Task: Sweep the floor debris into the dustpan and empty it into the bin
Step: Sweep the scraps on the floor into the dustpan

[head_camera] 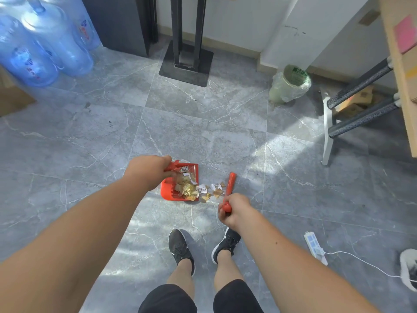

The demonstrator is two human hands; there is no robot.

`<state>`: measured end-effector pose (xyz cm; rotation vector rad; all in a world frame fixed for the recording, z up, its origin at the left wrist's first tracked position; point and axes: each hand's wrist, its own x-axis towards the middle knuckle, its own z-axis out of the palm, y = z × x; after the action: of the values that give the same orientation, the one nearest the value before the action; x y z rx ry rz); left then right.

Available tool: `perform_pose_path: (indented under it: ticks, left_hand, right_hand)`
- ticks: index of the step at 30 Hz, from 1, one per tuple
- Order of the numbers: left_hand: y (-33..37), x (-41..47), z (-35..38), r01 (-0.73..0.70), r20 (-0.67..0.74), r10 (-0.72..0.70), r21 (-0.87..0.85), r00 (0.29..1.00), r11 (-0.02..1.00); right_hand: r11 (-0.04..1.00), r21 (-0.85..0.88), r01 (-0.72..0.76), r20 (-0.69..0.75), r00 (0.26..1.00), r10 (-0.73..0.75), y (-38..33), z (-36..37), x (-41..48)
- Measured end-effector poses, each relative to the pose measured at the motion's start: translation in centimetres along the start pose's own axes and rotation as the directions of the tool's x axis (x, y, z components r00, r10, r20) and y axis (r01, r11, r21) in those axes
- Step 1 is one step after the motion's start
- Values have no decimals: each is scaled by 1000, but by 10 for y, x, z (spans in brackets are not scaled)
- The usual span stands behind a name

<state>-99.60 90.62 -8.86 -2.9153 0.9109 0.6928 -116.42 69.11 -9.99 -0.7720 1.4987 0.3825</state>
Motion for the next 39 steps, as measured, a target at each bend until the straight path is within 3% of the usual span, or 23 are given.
perform_pose_path:
  ticks: [15, 21, 30, 39]
  left_hand:
    - [-19, -15, 12, 2, 52, -2, -13, 999, 1000]
    - [-23, -13, 16, 20, 47, -18, -45, 999, 999]
    - [-21, -3, 18, 28, 24, -27, -50, 999, 998]
    - [-23, 5, 16, 47, 3, -47, -58, 999, 997]
  right_hand:
    - [995, -91, -31, -33, 999, 28, 31, 53, -17]
    - [999, -21, 40, -121, 992, -42, 26, 43, -27]
    - [985, 157, 78, -285, 958, -30, 2, -4, 0]
    - [997, 81, -12, -179, 983, 27, 15, -42, 31]
